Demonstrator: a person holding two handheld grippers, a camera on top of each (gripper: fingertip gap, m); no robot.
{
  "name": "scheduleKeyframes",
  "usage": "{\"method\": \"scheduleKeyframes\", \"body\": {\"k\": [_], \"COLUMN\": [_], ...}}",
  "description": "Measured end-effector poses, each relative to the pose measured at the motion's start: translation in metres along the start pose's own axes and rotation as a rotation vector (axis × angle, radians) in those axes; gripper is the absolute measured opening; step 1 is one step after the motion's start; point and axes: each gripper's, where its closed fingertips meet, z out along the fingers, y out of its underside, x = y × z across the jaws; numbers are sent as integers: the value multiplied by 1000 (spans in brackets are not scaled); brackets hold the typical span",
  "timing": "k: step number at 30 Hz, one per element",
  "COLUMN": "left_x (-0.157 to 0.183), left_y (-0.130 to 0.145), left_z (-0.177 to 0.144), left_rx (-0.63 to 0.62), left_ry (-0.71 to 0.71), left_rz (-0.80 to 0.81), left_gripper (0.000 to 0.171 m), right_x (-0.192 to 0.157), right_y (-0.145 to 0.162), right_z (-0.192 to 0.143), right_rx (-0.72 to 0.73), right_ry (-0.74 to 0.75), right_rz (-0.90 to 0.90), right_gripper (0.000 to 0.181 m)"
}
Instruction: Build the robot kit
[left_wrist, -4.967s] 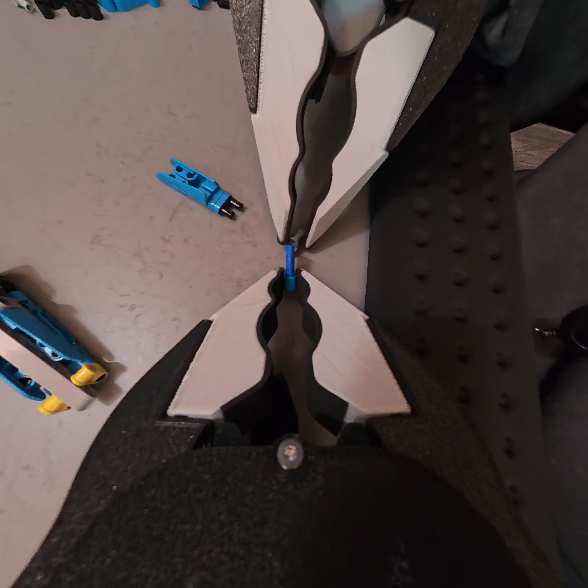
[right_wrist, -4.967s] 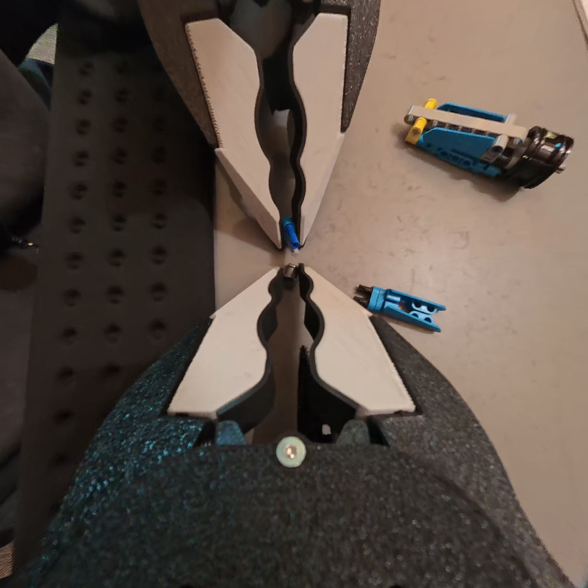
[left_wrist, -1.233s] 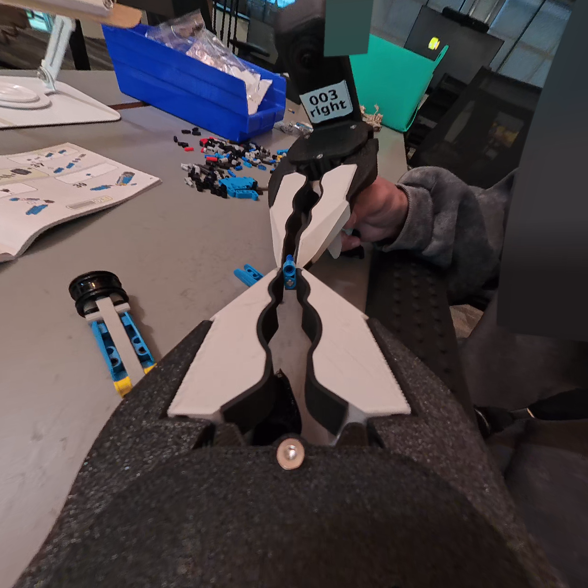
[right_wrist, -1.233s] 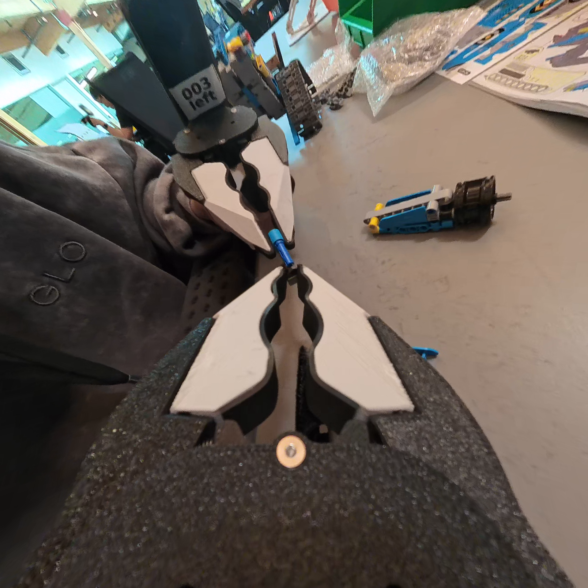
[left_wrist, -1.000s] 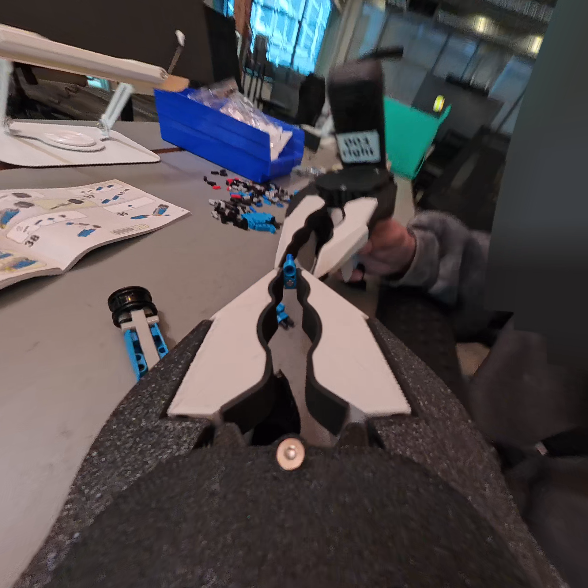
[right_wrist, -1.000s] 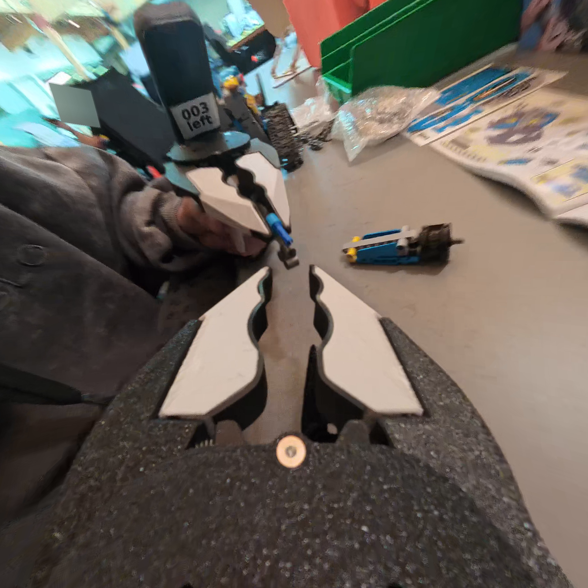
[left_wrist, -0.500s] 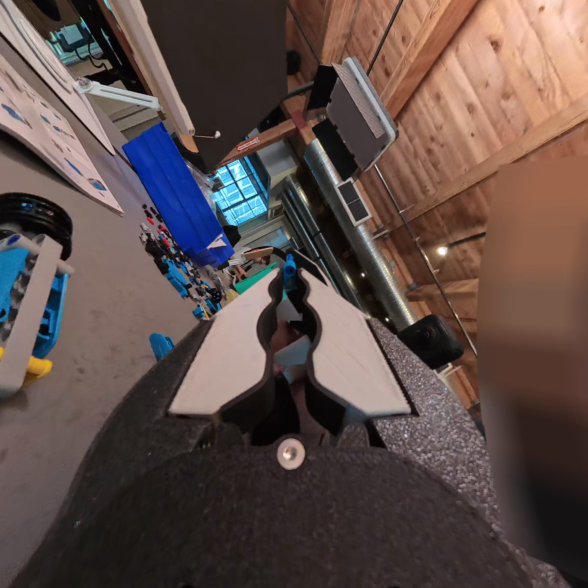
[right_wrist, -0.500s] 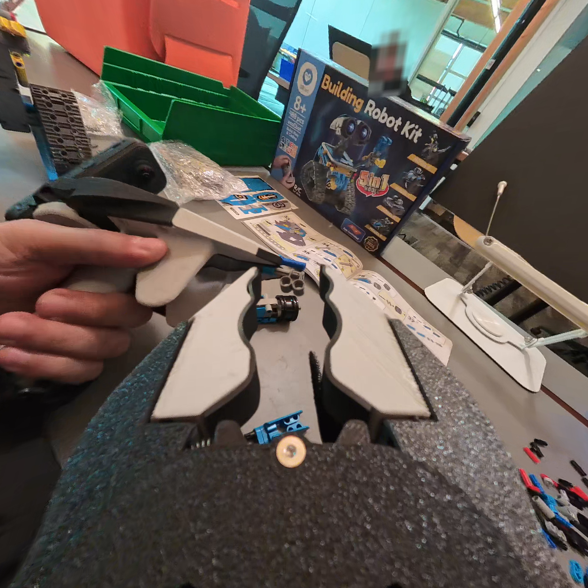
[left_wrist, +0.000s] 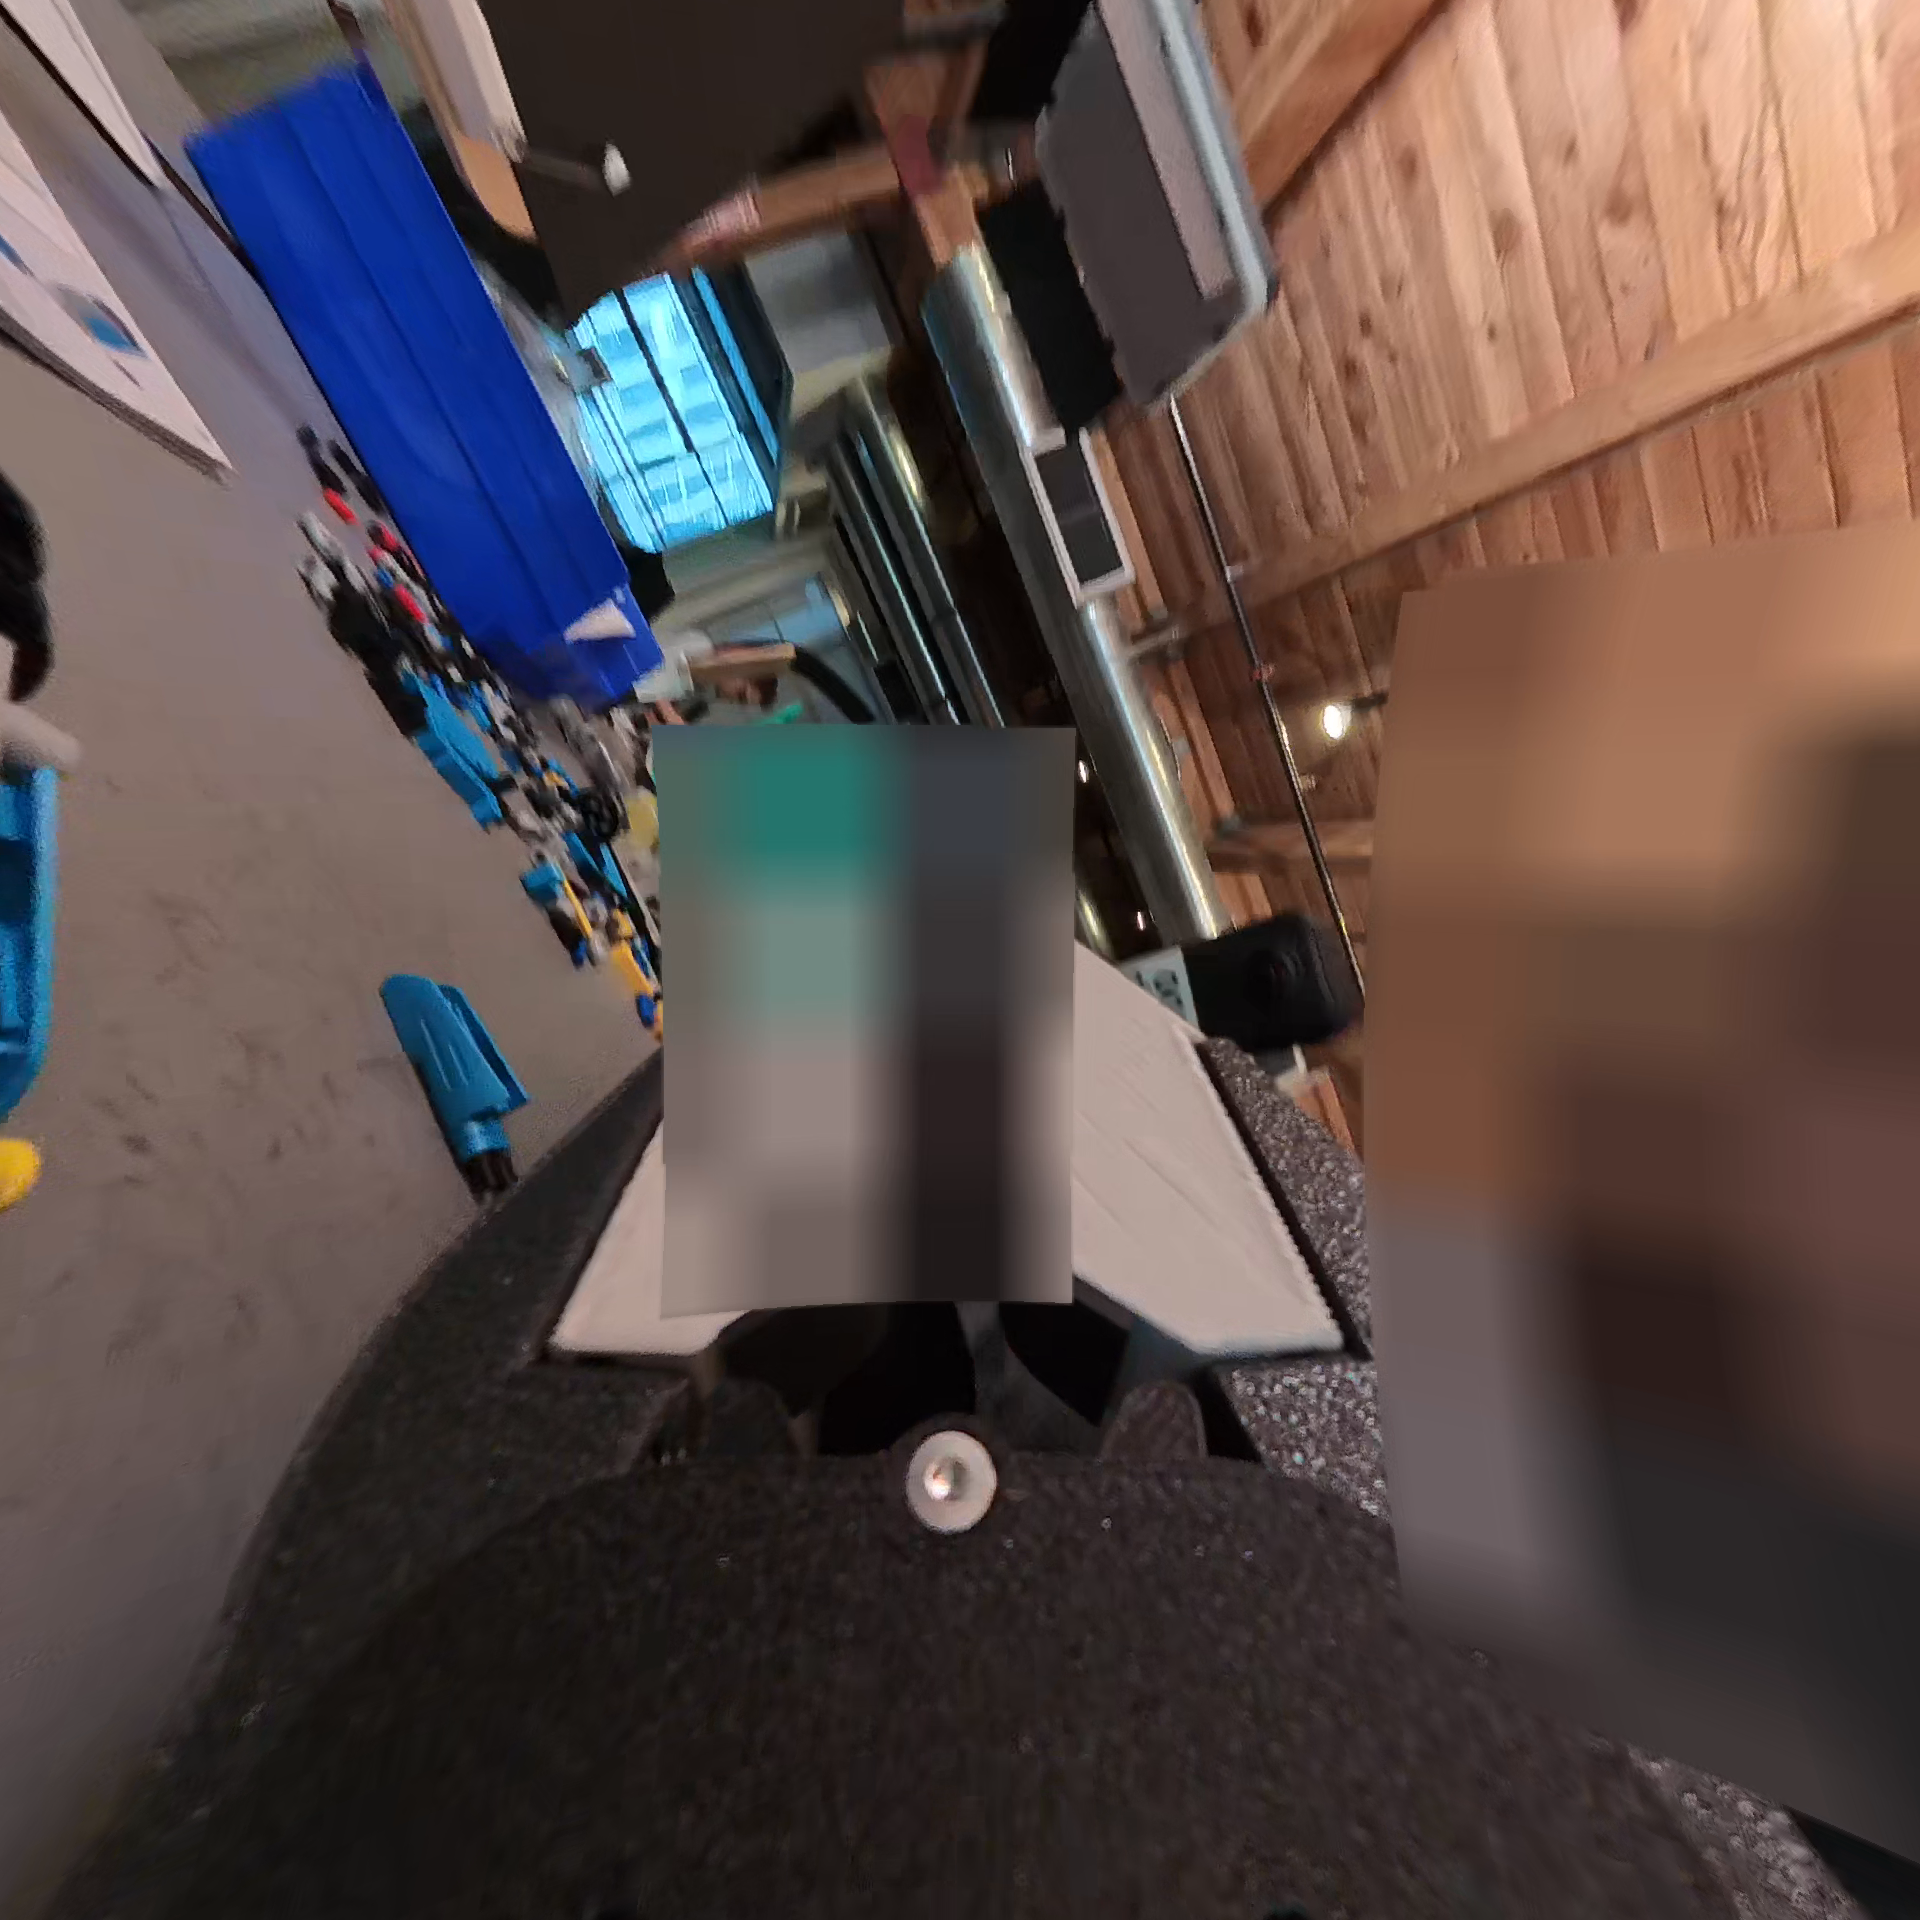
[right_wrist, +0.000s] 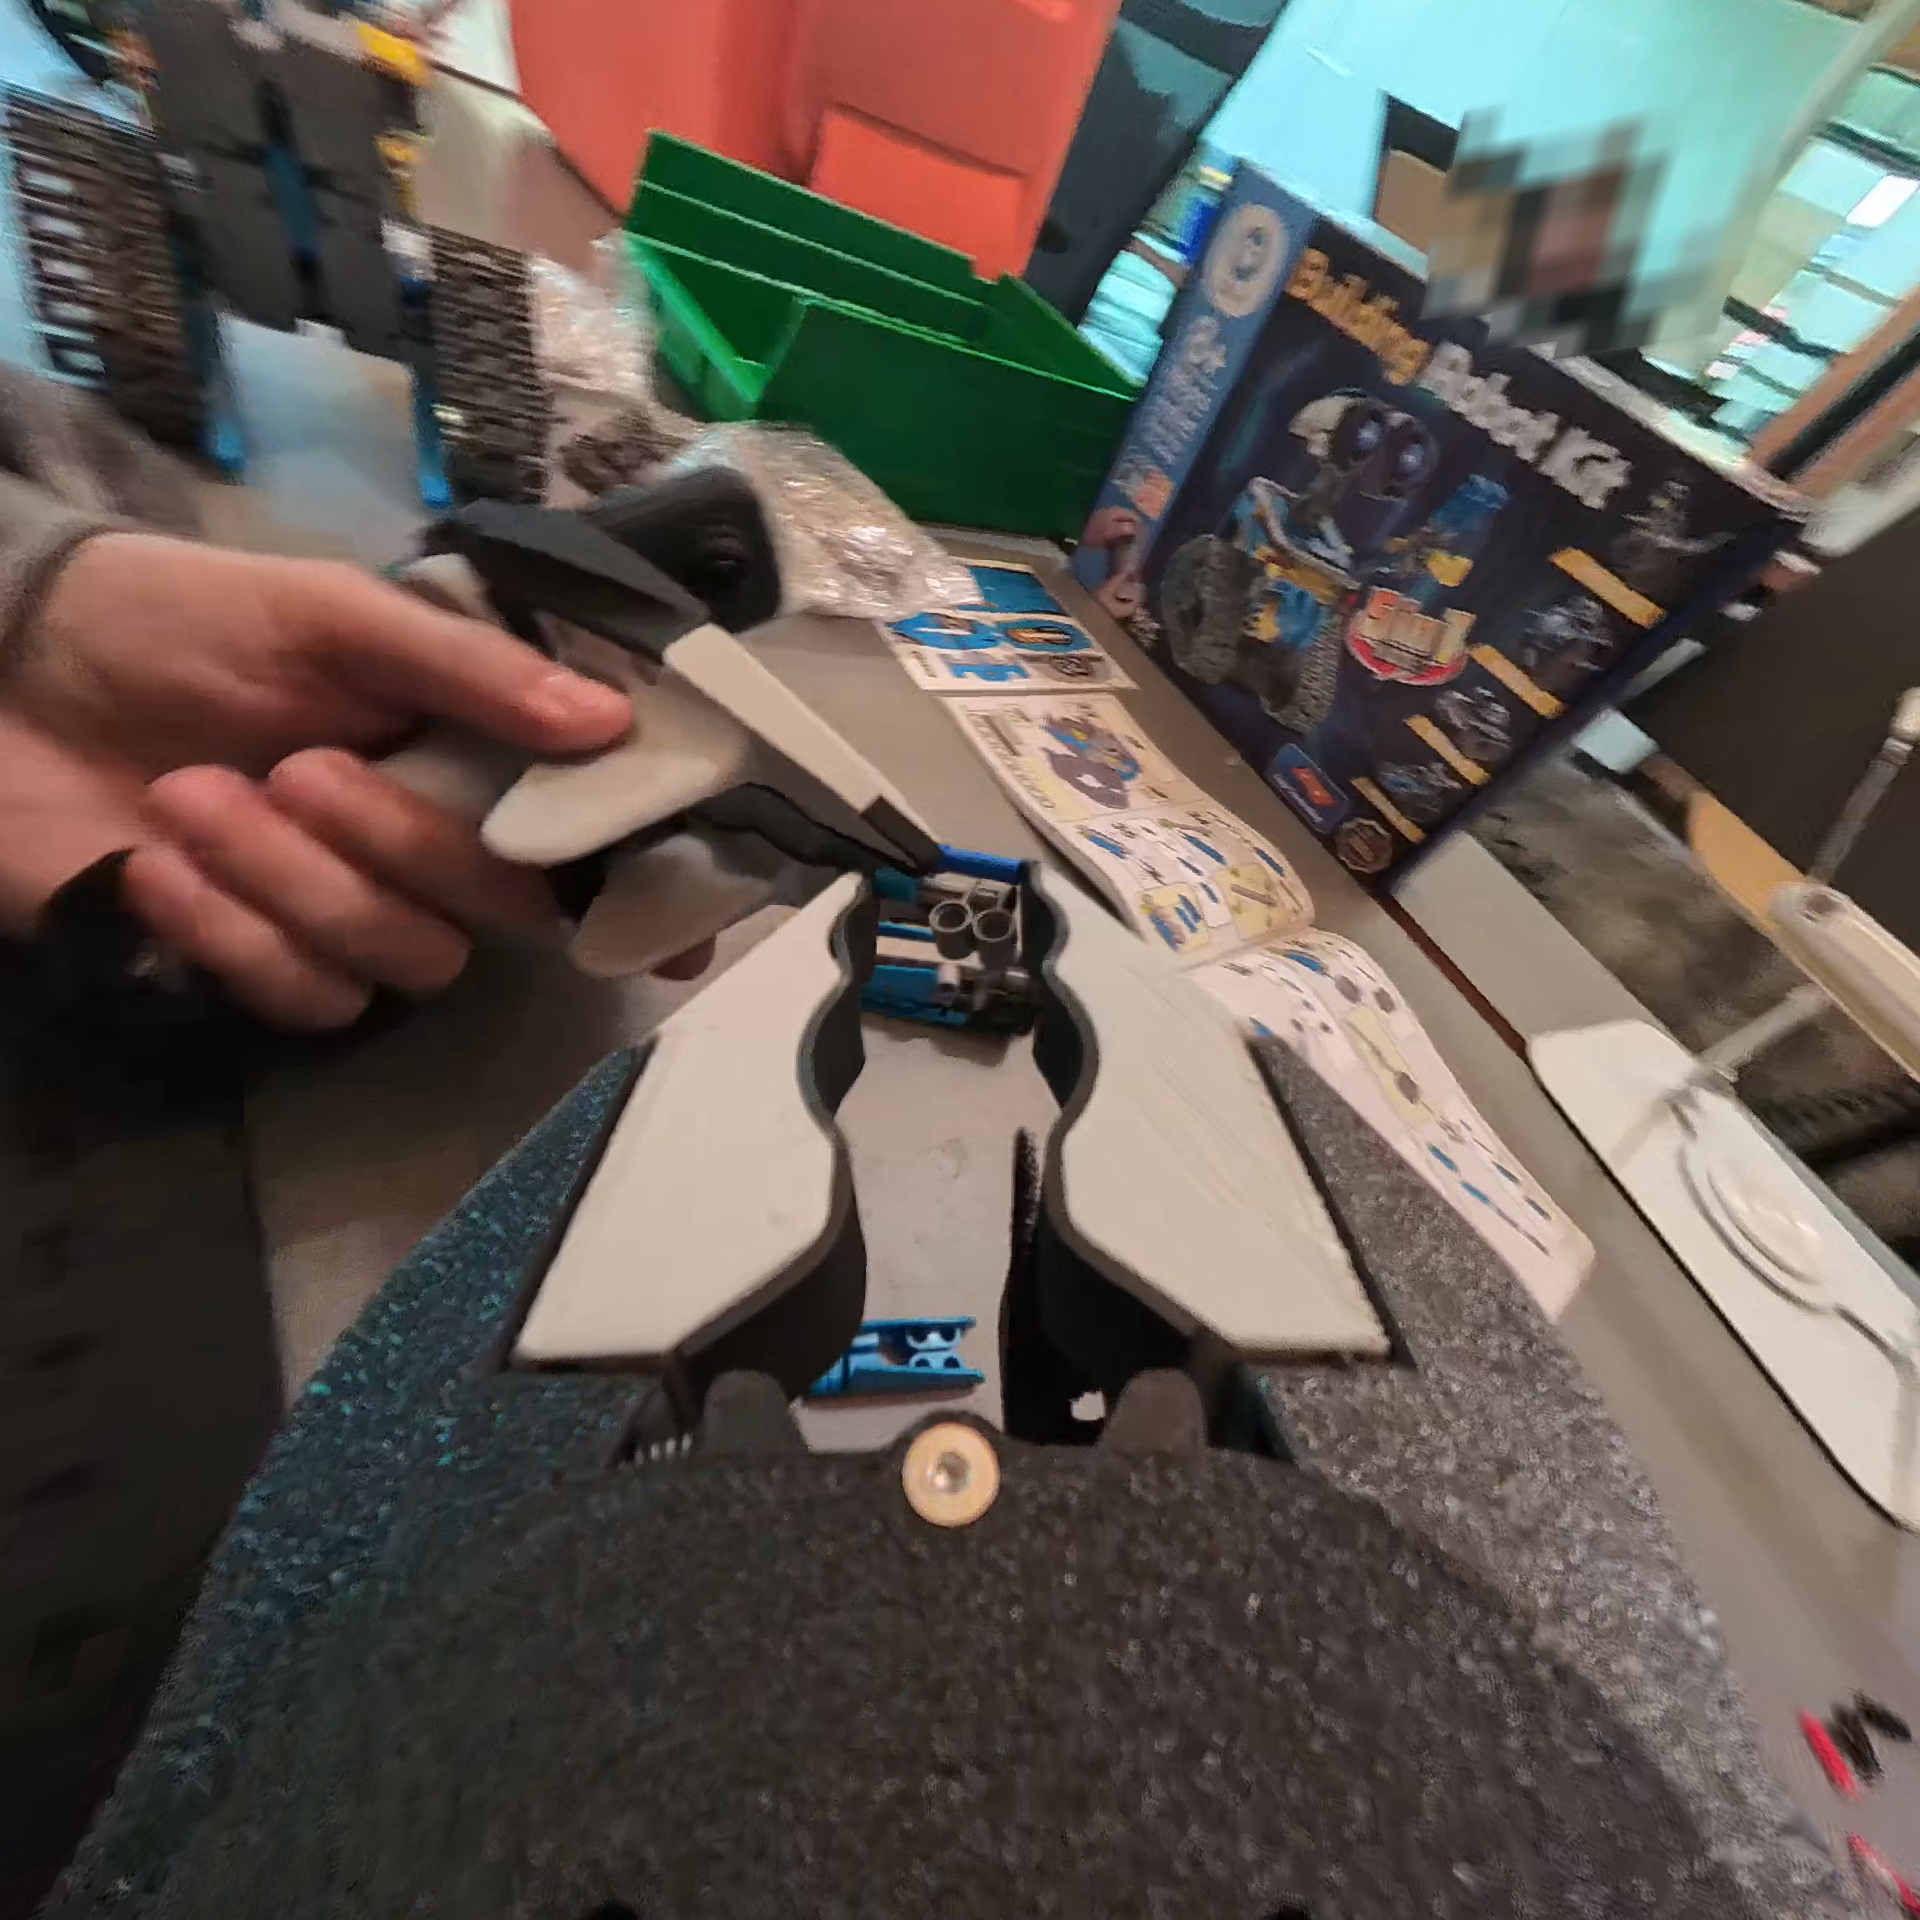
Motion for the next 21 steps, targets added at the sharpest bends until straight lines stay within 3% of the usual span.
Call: {"method": "scheduleKeyframes", "body": {"k": [5,13,21], "left_x": [0,-22,-32], "left_y": [25,10,12], "left_z": [1,-6,-8], "left_rx": [-259,-185,-197], "left_ry": [-70,-258,-298], "left_rz": [158,287,250], "left_gripper": [6,6,6], "right_x": [-16,-7,-12], "right_y": [3,22,32], "right_z": [-18,-1,4], "right_rx": [27,-132,-198], "right_ry": [-277,16,-30], "right_rz": [48,-141,-138], "right_gripper": [27,29,26]}}
